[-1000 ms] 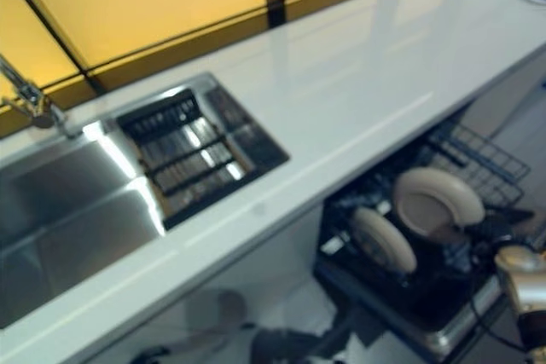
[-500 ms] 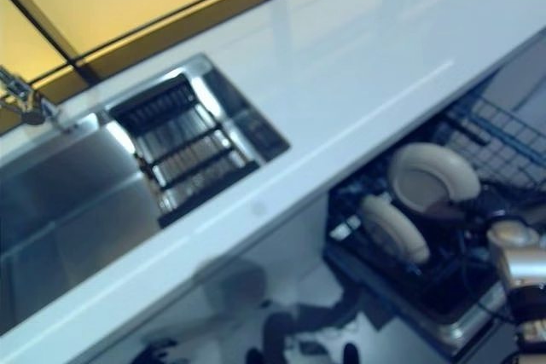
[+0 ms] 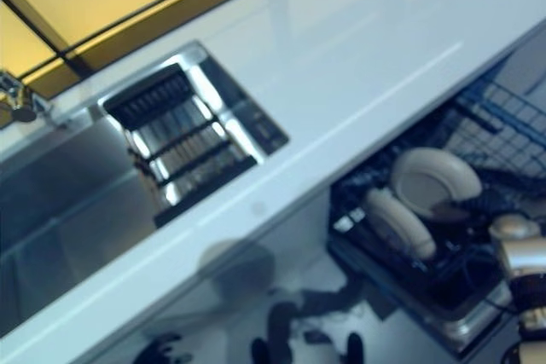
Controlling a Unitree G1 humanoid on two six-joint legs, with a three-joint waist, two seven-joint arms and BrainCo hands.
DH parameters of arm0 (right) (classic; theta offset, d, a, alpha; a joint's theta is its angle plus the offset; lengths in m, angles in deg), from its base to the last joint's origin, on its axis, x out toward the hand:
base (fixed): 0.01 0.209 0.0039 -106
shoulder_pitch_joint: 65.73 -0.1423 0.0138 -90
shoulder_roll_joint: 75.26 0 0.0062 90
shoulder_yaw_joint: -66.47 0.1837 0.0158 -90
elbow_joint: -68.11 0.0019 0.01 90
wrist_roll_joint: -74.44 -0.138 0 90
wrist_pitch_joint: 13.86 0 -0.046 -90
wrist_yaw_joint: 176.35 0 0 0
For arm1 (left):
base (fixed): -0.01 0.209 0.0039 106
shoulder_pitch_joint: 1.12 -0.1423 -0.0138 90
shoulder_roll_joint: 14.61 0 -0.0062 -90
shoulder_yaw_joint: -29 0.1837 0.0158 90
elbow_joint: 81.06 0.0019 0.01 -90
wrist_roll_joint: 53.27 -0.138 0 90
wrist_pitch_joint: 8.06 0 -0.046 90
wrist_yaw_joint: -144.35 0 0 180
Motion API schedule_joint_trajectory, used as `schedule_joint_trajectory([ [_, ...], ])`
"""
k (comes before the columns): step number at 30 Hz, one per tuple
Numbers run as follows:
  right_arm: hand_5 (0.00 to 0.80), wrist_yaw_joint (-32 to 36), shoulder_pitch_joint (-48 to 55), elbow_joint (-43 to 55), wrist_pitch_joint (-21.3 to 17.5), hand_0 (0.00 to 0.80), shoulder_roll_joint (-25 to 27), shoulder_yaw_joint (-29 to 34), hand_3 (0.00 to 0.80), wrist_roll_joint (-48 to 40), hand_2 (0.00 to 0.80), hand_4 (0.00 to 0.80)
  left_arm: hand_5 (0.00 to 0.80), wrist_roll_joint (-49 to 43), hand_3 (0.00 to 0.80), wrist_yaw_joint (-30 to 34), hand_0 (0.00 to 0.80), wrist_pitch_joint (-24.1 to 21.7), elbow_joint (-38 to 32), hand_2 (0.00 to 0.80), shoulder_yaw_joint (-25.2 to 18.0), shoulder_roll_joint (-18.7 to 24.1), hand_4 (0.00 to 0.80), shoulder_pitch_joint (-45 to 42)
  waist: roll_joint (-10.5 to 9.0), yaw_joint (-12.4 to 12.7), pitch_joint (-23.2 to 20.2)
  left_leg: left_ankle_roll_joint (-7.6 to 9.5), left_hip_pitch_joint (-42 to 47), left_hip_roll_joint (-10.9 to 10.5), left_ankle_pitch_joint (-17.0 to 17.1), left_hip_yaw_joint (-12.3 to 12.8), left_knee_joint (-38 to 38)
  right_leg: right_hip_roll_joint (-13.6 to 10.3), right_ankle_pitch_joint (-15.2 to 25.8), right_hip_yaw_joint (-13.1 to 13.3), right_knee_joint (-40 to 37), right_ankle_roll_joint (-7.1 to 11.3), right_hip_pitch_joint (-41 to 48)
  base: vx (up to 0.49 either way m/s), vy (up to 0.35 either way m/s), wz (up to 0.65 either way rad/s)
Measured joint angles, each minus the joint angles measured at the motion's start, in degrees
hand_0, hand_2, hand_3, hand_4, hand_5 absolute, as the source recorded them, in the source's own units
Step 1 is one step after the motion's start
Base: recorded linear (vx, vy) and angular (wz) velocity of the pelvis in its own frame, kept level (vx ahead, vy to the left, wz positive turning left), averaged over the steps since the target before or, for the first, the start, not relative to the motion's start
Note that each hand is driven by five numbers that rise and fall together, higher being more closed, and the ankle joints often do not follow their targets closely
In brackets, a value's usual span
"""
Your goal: Take plates into dishwasher
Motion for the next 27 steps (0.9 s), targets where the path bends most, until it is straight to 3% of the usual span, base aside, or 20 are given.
schedule_joint_trajectory([
  [11, 0.800, 3.3, -3.9, -6.2, 0.0, 0.800, 0.0, -1.9, 0.800, 2.9, 0.800, 0.800, 0.000, 0.5, 0.000, -0.2, 0.000, -0.2, -0.4, 0.000, 0.1, -0.6, 0.000, 0.2, 0.79, 0.1, 0.5, 0.11, -0.5, 0.0, 0.1, 0.0, 0.0, -0.1, 0.1, -0.9, 0.0, -0.06, -0.5, -0.002, 0.002, -0.01],
  [23, 0.800, 4.9, -5.2, -10.0, -2.7, 0.800, 0.0, -1.9, 0.800, 3.3, 0.800, 0.800, 0.000, 1.0, 0.000, -0.2, 0.000, -0.2, -2.0, 0.000, 0.5, -0.6, 0.000, 0.2, 1.03, 1.1, 0.6, 0.16, -0.5, 0.0, 0.1, -0.1, 0.0, -0.1, 0.2, -1.2, 0.0, -0.09, -0.5, 0.000, 0.000, 0.00],
  [24, 0.549, 4.9, -5.2, -10.1, -2.9, 0.549, 0.0, -1.8, 0.549, 3.3, 0.549, 0.549, 0.000, 1.0, 0.000, -0.2, 0.000, -0.2, -2.0, 0.000, 0.5, -0.6, 0.000, 0.2, 1.03, 1.1, 0.6, 0.20, -0.5, 0.0, 0.2, -0.1, 0.0, -0.1, 0.2, -1.2, 0.0, -0.10, -0.5, 0.000, 0.000, 0.00],
  [25, 0.000, 4.9, -5.2, -10.1, -3.0, 0.000, -0.1, -1.9, 0.000, 3.3, 0.000, 0.000, 0.000, 1.0, 0.000, -0.2, 0.000, -0.2, -2.0, 0.000, 0.5, -0.6, 0.000, 0.2, 1.03, 1.1, 0.6, 0.24, -0.5, 0.0, 0.2, -0.1, 0.0, -0.1, 0.2, -1.2, 0.0, -0.10, -0.4, 0.000, 0.000, 0.00],
  [27, 0.000, 4.9, -4.8, -10.2, -3.0, 0.000, -0.3, -1.9, 0.000, 3.3, 0.000, 0.000, 0.000, 1.0, 0.000, -0.2, 0.000, -0.2, -2.1, 0.000, 0.5, -0.6, 0.000, 0.2, 1.03, 1.1, 0.6, 0.33, -0.5, 0.0, 0.2, -0.1, 0.0, -0.1, 0.2, -1.3, 0.0, -0.12, -0.4, 0.000, 0.000, 0.00],
])
